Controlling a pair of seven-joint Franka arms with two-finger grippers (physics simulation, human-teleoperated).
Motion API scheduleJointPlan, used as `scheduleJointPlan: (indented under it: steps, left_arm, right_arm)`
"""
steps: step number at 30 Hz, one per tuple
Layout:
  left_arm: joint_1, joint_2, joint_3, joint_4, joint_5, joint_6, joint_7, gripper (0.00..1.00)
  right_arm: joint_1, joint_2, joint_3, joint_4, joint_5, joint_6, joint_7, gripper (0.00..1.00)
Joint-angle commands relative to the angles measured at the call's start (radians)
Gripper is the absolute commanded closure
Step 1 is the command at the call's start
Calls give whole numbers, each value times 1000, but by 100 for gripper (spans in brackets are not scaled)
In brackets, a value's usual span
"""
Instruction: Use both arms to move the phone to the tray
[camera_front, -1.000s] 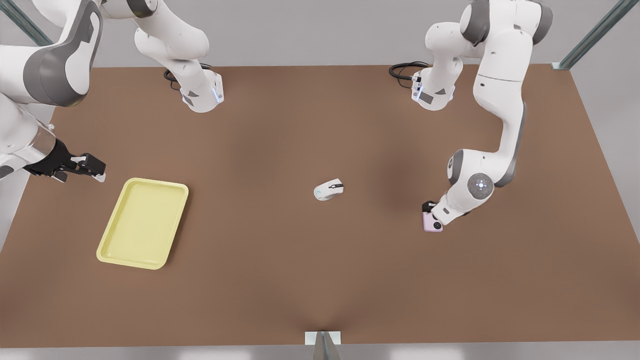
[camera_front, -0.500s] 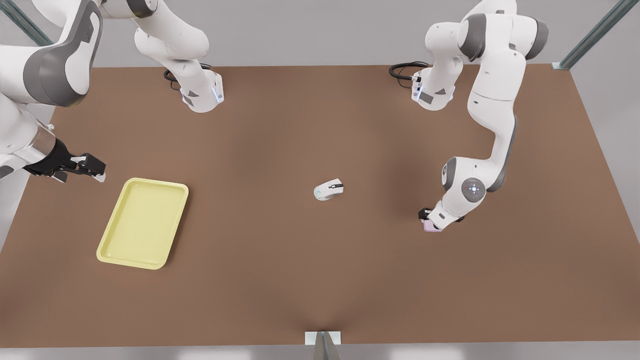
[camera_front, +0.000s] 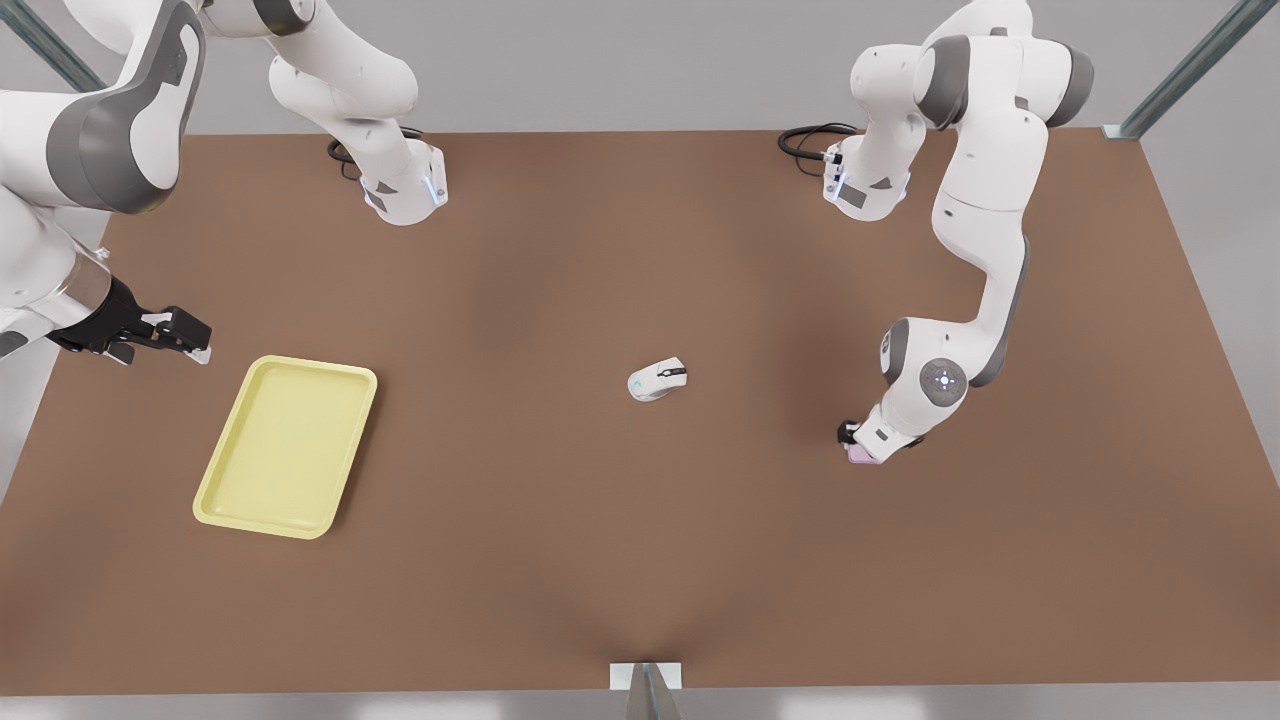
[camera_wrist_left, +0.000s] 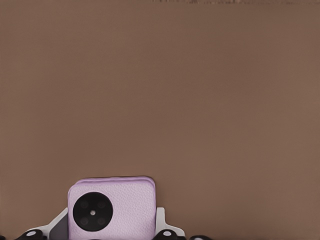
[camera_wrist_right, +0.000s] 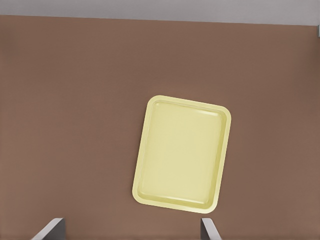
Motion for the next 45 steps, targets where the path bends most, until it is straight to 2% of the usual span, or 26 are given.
scheduleJointPlan:
  steps: [1,15,21,24,28,33,36,41,45]
  left_arm:
    - [0,-1,0,1,0,3,-8,24]
    - [-2,-4,0,24,0,-22,-7,24]
    - [-28,-27,-32,156,0,-250,-100,24]
    - [-90,-33,-46,197,0,-301,-206,24]
    - [-274,-1,-46,326,0,-378,-505,24]
    - [-554,197,-45,663,1,-442,-829,24]
    - [-626,257,-45,766,1,-441,-878,24]
    - [-704,486,-40,1106,27,-425,-873,24]
    - [-746,565,-34,1153,119,-232,-840,20]
  right_arm:
    - [0,-1,0,0,1,0,-1,0]
    - [0,-1,0,0,1,0,-1,0]
    - [1,-3,0,0,-6,0,1,0]
    - [1,-1,0,0,-4,0,1,0]
    - [1,-1,0,0,-9,0,-1,0]
    - [0,-1,0,0,-2,3,-1,0]
    - [0,-1,0,2,-2,4,-1,0]
    - [1,-1,0,2,-2,6,-1,0]
    - [1,-1,0,2,-2,9,-1,0]
